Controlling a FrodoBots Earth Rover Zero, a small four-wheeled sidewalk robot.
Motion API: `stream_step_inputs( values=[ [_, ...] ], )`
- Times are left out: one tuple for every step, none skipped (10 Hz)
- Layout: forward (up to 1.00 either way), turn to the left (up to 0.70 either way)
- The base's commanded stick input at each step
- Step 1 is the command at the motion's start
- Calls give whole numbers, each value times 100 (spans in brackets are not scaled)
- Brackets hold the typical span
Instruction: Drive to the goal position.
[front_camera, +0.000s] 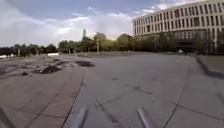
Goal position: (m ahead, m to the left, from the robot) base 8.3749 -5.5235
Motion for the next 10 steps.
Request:
stream_step_inputs(
  values=[
    [70, -14],
    [70, -14],
    [70, -14],
    [70, -14],
    [70, -14],
    [70, -14],
    [70, -14],
    [70, -14],
    [70, -14],
    [70, -14]
  ],
)
